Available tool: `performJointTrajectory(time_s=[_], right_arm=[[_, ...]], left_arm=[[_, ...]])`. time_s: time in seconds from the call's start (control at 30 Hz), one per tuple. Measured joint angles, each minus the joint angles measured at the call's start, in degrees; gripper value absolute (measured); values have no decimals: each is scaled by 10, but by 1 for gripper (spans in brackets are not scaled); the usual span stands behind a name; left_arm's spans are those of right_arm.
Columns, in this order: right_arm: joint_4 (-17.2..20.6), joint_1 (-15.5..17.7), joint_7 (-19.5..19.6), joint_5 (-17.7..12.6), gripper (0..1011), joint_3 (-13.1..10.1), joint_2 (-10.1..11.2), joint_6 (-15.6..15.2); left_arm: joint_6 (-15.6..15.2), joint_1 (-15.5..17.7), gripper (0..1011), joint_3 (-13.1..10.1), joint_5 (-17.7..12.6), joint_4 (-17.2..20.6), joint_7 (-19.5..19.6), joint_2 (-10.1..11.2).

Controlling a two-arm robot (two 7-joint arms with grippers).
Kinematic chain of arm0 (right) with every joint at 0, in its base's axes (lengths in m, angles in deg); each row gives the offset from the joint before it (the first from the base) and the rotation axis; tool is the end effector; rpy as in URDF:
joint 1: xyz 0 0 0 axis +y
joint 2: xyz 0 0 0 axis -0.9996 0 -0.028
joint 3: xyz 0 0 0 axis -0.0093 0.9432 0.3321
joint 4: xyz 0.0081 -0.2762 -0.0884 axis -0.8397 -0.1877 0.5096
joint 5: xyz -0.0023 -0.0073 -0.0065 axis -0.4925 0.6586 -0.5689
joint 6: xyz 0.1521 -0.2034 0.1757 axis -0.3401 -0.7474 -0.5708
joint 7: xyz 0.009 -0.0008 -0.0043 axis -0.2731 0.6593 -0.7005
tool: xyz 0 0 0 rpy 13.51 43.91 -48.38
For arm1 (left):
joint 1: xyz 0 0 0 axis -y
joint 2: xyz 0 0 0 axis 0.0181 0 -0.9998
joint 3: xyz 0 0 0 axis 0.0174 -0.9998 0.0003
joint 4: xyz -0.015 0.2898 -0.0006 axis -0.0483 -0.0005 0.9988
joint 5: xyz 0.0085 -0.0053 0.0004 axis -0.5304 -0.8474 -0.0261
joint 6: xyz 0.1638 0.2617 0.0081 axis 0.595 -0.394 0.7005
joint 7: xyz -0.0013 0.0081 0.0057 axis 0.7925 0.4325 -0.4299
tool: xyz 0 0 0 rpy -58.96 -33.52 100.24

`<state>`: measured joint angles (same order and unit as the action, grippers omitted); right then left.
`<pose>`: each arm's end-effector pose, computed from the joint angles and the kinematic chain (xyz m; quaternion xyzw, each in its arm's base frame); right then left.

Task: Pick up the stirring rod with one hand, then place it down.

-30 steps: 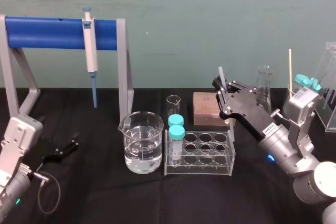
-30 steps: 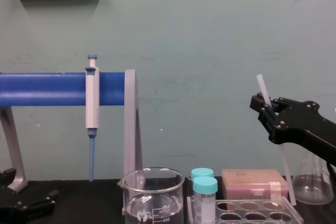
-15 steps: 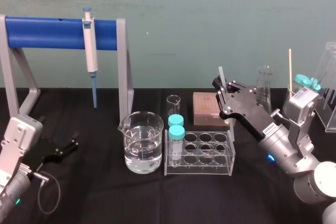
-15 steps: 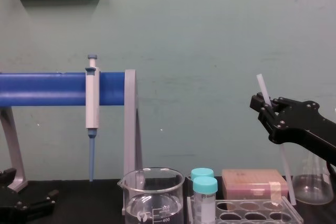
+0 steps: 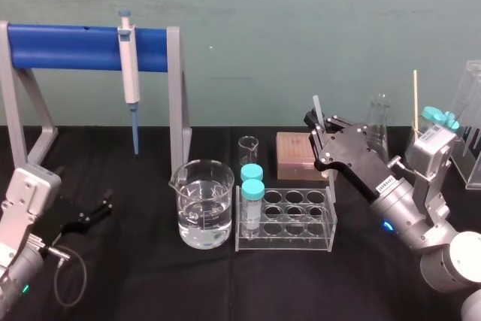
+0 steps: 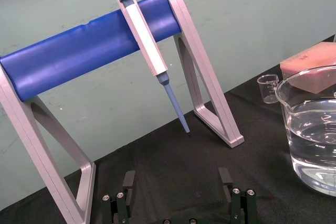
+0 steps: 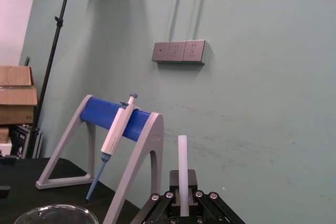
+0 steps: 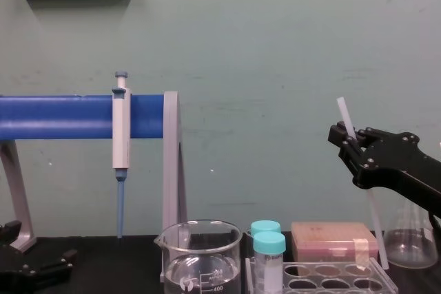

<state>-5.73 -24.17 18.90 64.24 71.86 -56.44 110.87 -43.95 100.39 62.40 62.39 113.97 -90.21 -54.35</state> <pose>0.4423 -0.0388 -0.3024 0.1110 -0.2023 -0.4244 0.8756 0.3581 0.0827 -0.3024 0.1416 -0.1325 0.5799 0.7913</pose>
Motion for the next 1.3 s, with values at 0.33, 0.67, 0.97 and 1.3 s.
performJointTrajectory(time_s=[0.33, 0.67, 0.97, 1.3], right_arm=[[0, 0, 0, 0, 68, 0, 0, 0], [0, 0, 0, 0, 68, 0, 0, 0], [0, 0, 0, 0, 68, 0, 0, 0], [0, 0, 0, 0, 68, 0, 0, 0]], left_arm=[[0, 0, 1000, 0, 0, 0, 0, 0], [0, 0, 1000, 0, 0, 0, 0, 0], [0, 0, 1000, 0, 0, 0, 0, 0], [0, 0, 1000, 0, 0, 0, 0, 0]])
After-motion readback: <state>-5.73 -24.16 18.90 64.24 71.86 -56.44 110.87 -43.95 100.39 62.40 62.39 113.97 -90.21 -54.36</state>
